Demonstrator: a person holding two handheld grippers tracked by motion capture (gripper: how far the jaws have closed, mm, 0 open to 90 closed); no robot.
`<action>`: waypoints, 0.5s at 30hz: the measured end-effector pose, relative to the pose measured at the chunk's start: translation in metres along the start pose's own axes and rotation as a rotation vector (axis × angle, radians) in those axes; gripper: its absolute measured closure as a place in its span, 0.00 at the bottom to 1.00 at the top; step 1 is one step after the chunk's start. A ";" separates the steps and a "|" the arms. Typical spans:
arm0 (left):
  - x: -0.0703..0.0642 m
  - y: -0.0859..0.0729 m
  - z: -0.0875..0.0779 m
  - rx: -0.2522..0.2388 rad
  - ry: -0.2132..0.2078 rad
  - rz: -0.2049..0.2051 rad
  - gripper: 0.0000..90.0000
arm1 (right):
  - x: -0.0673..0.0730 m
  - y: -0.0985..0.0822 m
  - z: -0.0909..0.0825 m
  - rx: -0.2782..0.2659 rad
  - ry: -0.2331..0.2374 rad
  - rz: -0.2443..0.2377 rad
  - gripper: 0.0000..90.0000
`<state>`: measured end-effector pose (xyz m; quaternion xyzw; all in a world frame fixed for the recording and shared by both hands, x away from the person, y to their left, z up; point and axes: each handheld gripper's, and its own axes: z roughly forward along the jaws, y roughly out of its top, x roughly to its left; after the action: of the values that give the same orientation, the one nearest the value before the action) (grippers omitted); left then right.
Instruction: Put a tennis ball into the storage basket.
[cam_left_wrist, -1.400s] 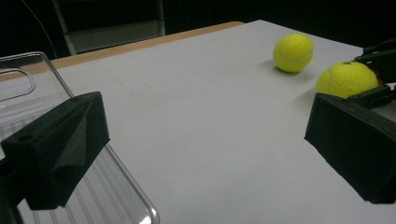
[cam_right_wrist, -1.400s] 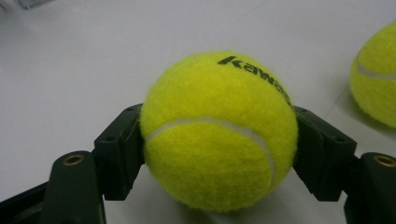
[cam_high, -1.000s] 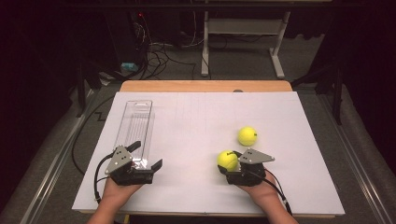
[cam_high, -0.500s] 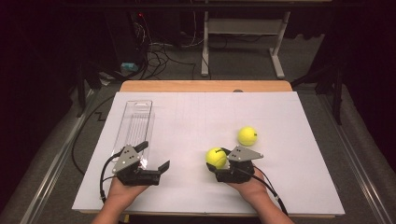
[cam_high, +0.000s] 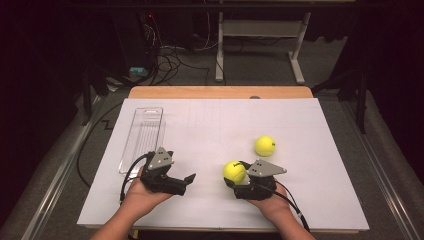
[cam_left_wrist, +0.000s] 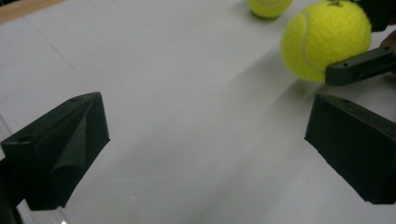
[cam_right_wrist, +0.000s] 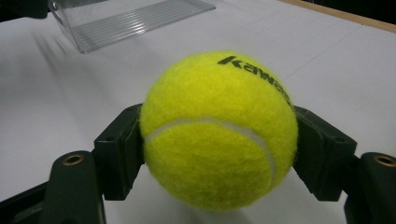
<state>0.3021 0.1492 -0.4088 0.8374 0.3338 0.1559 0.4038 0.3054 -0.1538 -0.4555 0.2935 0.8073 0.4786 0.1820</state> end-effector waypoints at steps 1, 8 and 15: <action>-0.001 0.001 0.002 0.024 -0.002 0.006 0.01 | 0.000 0.000 -0.001 0.001 0.000 -0.001 0.30; -0.004 0.009 0.017 0.185 -0.028 0.023 0.01 | 0.001 -0.002 -0.003 0.008 -0.001 -0.006 0.30; -0.006 0.014 0.032 0.352 -0.027 0.056 0.01 | 0.002 -0.005 -0.003 0.015 0.000 -0.009 0.30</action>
<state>0.3212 0.1202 -0.4177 0.9061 0.3270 0.0950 0.2509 0.3011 -0.1562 -0.4583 0.2909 0.8122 0.4718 0.1819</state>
